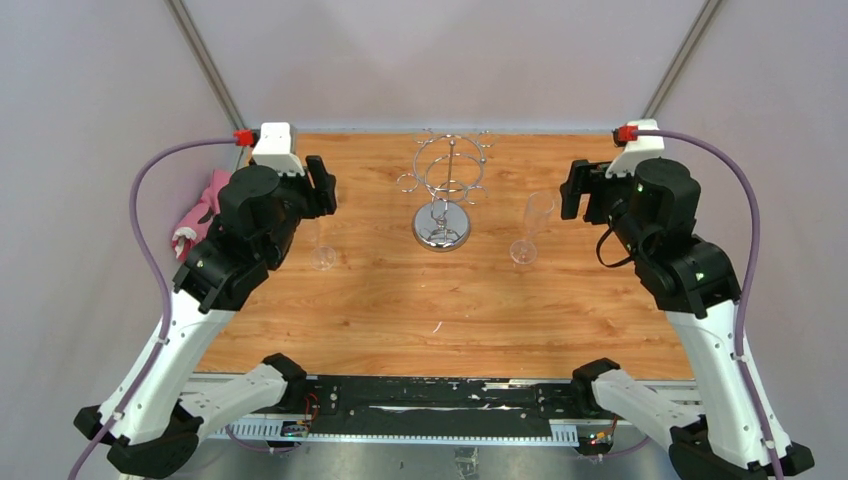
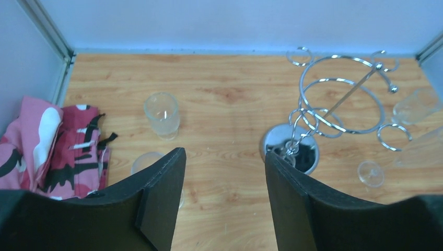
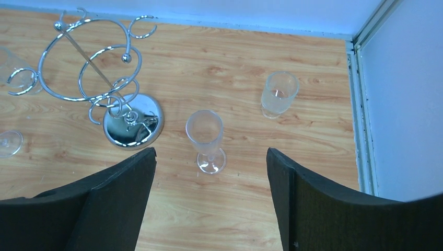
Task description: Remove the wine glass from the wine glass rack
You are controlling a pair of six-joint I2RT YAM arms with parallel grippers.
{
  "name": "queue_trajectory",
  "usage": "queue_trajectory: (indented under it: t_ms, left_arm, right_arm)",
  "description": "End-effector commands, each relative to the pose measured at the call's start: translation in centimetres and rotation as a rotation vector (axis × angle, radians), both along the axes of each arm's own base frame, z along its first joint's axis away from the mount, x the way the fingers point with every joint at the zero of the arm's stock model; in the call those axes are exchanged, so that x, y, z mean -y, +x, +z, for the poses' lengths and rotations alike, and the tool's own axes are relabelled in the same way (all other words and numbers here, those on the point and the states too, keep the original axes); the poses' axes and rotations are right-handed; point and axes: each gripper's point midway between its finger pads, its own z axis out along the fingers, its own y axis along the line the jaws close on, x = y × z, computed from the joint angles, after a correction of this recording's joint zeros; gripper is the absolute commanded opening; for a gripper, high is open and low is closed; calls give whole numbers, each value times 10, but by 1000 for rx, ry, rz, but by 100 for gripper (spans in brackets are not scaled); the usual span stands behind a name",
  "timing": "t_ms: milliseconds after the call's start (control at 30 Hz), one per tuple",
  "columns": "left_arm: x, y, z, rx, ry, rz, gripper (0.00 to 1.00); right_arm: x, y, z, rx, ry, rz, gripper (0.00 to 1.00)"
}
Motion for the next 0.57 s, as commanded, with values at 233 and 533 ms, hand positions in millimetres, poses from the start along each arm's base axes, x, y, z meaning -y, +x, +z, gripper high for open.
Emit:
queue_trajectory:
  t_ms: [233,533]
  left_arm:
    - [7,1,19,61,-43,-34,63]
    - [8,1,21,65,-44,-35,65]
  right_arm:
    - [-2,-6,19,89,40,14,83]
    - [-6,-3,9,50,-4,45,84]
